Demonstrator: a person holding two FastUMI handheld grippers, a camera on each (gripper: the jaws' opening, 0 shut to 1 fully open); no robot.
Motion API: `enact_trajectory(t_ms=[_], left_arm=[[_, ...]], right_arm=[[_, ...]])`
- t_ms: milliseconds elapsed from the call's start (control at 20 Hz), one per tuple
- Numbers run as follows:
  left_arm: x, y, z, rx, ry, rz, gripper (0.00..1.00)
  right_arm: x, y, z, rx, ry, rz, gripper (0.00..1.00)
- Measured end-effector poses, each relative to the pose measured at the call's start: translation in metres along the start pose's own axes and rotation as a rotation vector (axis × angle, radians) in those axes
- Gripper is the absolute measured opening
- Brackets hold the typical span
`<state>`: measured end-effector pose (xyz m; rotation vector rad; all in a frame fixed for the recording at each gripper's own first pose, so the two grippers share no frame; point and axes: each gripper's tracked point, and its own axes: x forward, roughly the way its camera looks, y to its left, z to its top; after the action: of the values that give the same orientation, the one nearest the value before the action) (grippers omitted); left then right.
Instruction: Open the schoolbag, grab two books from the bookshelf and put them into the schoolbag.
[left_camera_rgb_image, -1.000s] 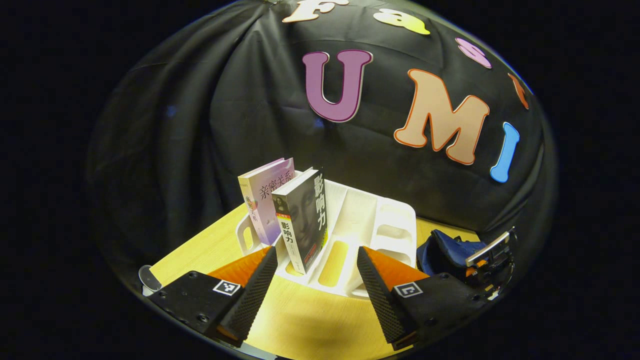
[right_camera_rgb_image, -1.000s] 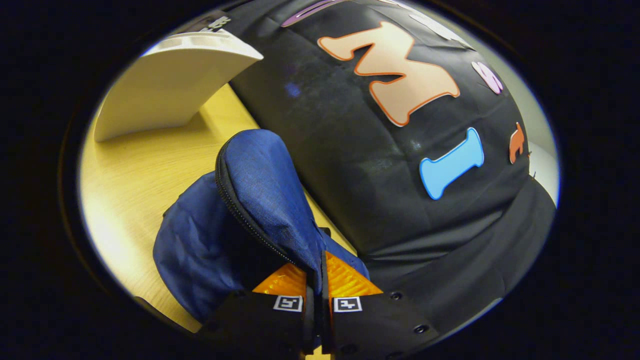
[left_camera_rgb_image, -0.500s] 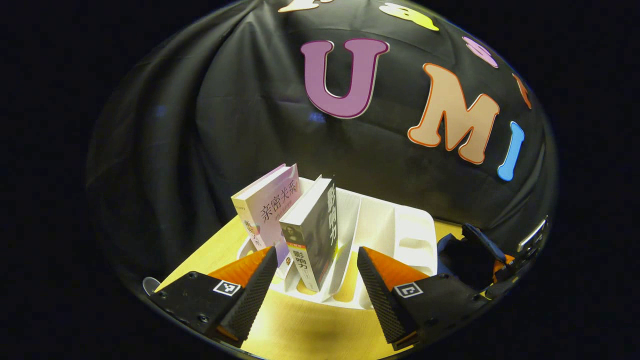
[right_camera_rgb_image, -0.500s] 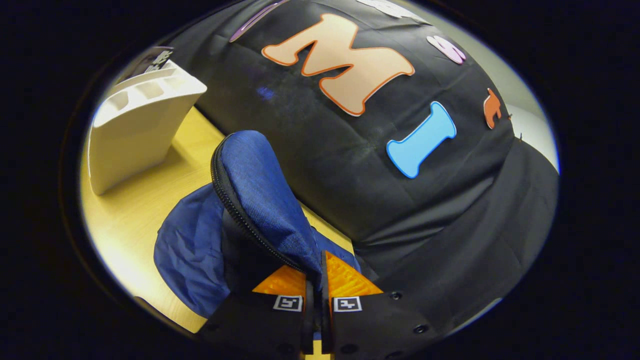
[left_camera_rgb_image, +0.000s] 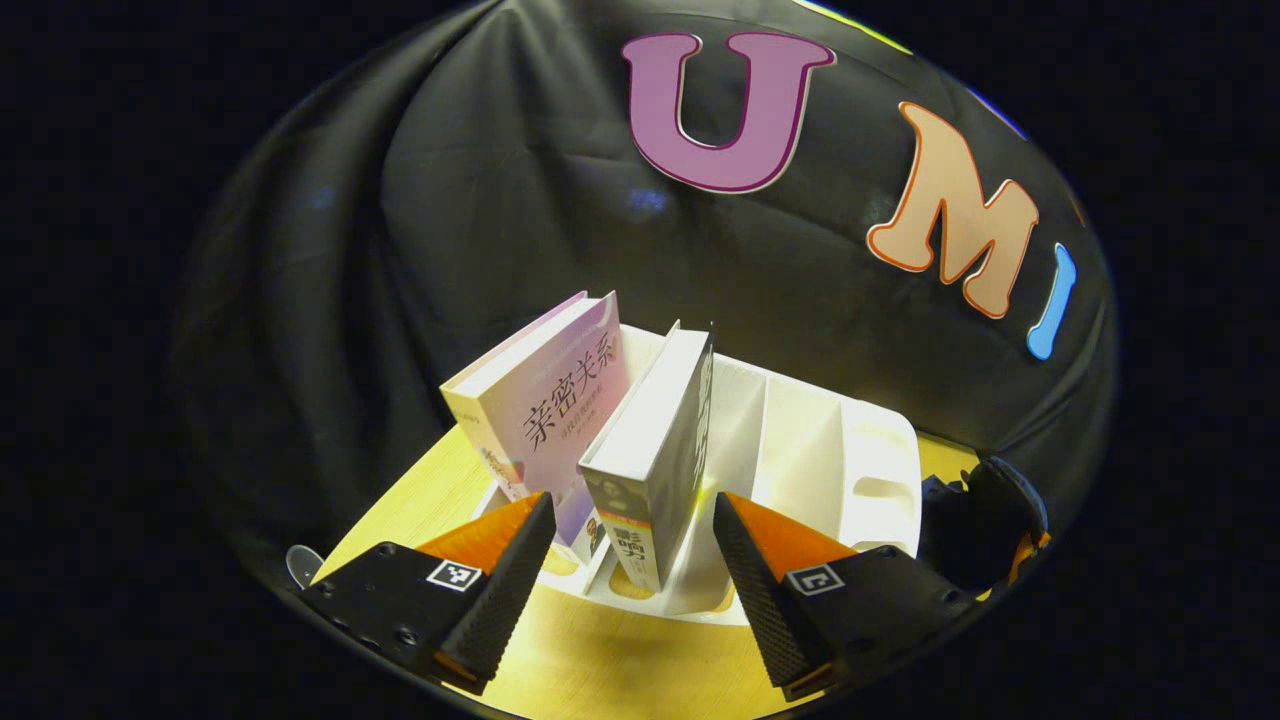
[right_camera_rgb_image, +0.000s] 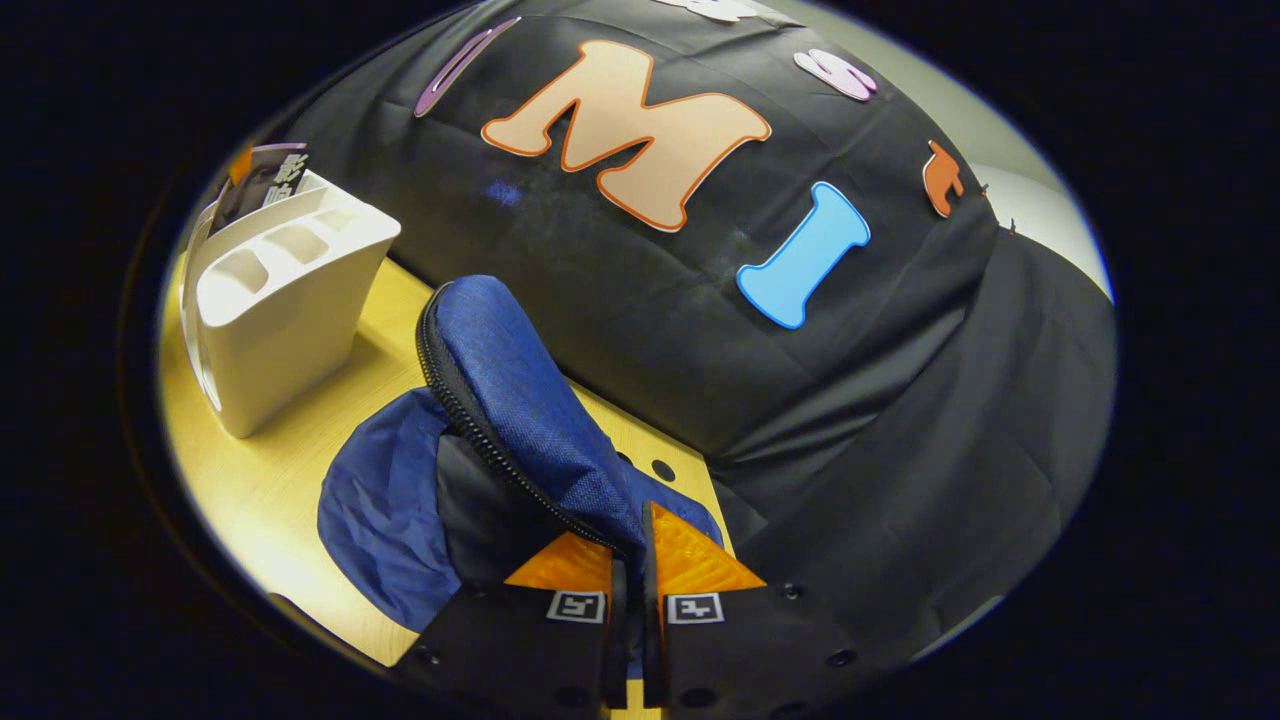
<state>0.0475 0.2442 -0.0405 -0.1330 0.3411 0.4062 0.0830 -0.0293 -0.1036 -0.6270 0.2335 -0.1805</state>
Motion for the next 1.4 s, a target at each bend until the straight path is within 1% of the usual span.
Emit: enact_trajectory(t_ms=[50,150,200,300,400,450,600,750,900,950,1000,1050,1100,1150,1200,1250,1300,1350,1400], left_arm=[[0.004,-0.002,0.004,0.007,0.012,-0.018,0.94],[0.010,-0.006,0.009,0.021,0.047,-0.051,0.92],[0.014,-0.008,0.013,0.031,0.065,-0.064,0.92],[0.021,-0.011,0.018,0.058,0.114,-0.087,0.90],[0.027,-0.017,0.022,0.088,0.162,-0.115,0.89],[0.031,-0.019,0.022,0.110,0.189,-0.125,0.82],[0.039,-0.023,0.017,0.181,0.297,-0.153,0.81],[0.045,-0.029,0.012,0.217,0.412,-0.172,0.76],[0.052,-0.036,0.010,0.256,0.482,-0.185,0.77],[0.055,-0.037,0.010,0.277,0.502,-0.182,0.72],[0.057,-0.039,0.010,0.297,0.517,-0.181,0.71],[0.061,-0.041,0.009,0.312,0.531,-0.181,0.75],[0.064,-0.041,0.007,0.320,0.548,-0.178,0.69],[0.066,-0.043,0.005,0.325,0.568,-0.178,0.67],[0.070,-0.043,0.001,0.326,0.587,-0.175,0.71],[0.073,-0.043,-0.004,0.326,0.611,-0.169,0.58],[0.076,-0.042,-0.007,0.323,0.629,-0.161,0.59],[0.080,-0.041,-0.011,0.319,0.650,-0.149,0.49],[0.081,-0.040,-0.015,0.315,0.672,-0.145,0.46]], right_arm=[[-0.003,-0.001,-0.001,0.007,0.005,-0.004,0.07],[-0.009,-0.003,-0.005,0.019,0.013,-0.012,0.05],[-0.011,-0.003,-0.005,0.023,0.018,-0.016,0.06],[-0.013,-0.004,-0.009,0.028,0.024,-0.020,0.12],[-0.014,-0.004,-0.009,0.029,0.029,-0.026,0.12],[-0.015,-0.003,-0.011,0.031,0.034,-0.027,0.12],[-0.022,0.002,-0.013,0.042,0.043,-0.029,0.09],[-0.024,0.005,-0.014,0.041,0.044,-0.035,0.11],[-0.027,0.006,-0.015,0.043,0.048,-0.043,0.12],[-0.028,0.005,-0.016,0.046,0.050,-0.046,0.12],[-0.029,0.006,-0.016,0.049,0.052,-0.050,0.12],[-0.029,0.006,-0.016,0.051,0.054,-0.053,0.12],[-0.031,0.006,-0.016,0.053,0.057,-0.055,0.12],[-0.031,0.006,-0.017,0.055,0.058,-0.058,0.12],[-0.032,0.006,-0.016,0.056,0.059,-0.059,0.12],[-0.032,0.006,-0.016,0.057,0.061,-0.061,0.12],[-0.032,0.006,-0.017,0.059,0.062,-0.063,0.12],[-0.033,0.006,-0.017,0.059,0.063,-0.063,0.12],[-0.034,0.005,-0.017,0.059,0.063,-0.064,0.12]])
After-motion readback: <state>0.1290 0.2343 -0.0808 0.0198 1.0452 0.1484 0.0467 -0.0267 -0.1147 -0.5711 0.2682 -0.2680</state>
